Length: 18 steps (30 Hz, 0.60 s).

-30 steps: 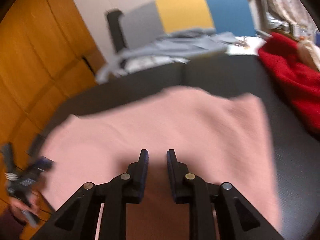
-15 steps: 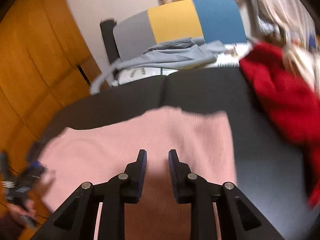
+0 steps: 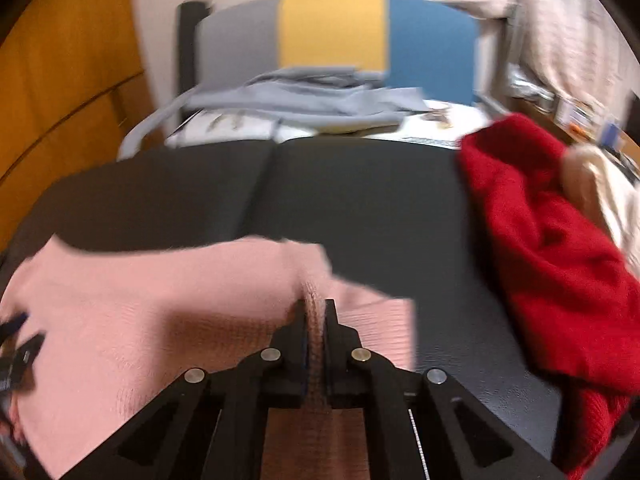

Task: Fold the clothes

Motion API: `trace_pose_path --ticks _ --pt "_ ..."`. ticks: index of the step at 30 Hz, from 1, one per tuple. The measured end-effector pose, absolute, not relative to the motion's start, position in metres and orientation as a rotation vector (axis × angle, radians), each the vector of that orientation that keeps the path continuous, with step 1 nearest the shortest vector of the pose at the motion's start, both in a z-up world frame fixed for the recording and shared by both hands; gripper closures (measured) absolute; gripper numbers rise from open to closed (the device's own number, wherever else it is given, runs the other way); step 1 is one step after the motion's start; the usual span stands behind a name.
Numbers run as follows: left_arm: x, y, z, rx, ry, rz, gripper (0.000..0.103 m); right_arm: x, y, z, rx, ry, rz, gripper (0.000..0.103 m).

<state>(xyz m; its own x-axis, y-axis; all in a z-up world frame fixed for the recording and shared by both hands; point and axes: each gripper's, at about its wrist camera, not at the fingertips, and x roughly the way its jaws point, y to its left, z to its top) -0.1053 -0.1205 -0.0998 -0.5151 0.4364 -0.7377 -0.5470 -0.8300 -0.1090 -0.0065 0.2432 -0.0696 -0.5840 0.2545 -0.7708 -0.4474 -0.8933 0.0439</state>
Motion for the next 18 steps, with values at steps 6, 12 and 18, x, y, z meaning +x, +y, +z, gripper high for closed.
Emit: trace_pose_path --ticks 6,12,18 --pt "-0.107 -0.128 -0.095 -1.112 0.155 2.307 0.002 -0.009 0.247 -0.074 -1.146 0.426 2.468 0.082" --pt "-0.135 -0.148 -0.072 -1.108 0.042 2.382 0.002 0.005 0.191 -0.034 -1.002 0.343 2.616 0.079" --pt "-0.186 -0.189 -0.107 -1.259 0.218 2.567 0.003 -0.016 0.177 -0.083 -1.246 0.406 2.587 0.080"
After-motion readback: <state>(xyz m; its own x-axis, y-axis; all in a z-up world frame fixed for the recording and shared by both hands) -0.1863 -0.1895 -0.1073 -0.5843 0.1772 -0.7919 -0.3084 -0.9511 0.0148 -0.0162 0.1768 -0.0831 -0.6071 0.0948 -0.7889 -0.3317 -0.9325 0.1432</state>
